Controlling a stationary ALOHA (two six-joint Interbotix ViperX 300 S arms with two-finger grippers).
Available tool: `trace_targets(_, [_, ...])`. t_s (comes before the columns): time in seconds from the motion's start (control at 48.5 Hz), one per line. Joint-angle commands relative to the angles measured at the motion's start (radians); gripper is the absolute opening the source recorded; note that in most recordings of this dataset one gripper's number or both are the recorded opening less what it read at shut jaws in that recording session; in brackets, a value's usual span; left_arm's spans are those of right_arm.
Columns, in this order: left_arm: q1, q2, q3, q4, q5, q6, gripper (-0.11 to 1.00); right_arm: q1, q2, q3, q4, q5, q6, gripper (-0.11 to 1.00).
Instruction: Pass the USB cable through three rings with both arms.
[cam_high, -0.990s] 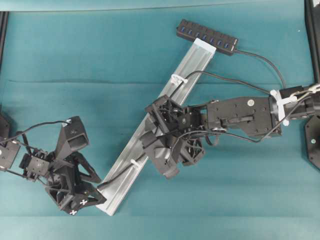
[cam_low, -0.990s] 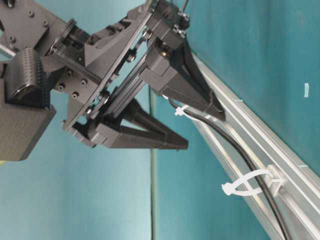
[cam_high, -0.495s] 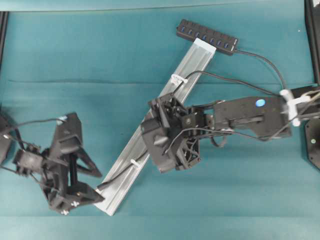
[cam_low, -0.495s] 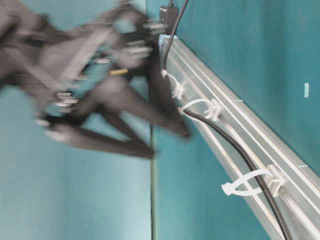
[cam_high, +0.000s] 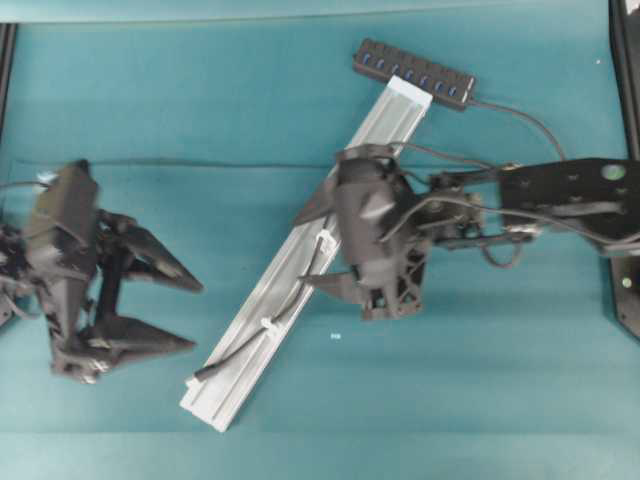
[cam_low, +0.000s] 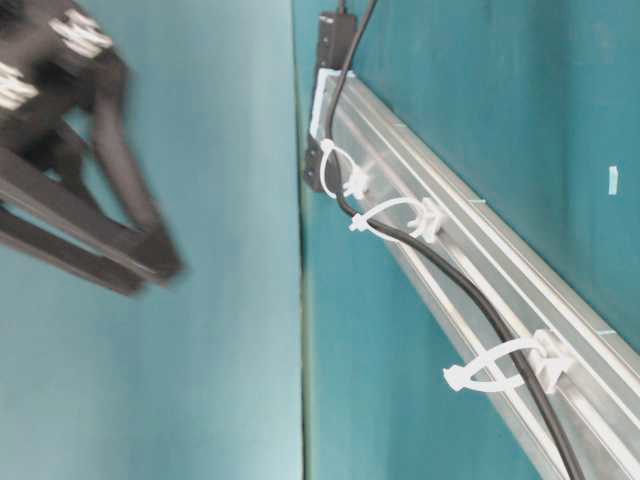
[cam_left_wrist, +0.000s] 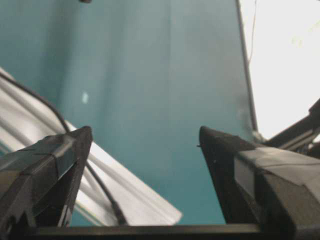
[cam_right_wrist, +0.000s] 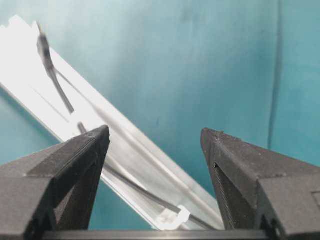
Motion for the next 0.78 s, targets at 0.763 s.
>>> trace_targets(0.763, [0.087,-0.325,0.032,0.003,0.035,0.135,0.93,-0.038,-0.433,0.284,0.002,-0.230,0.218,0.81])
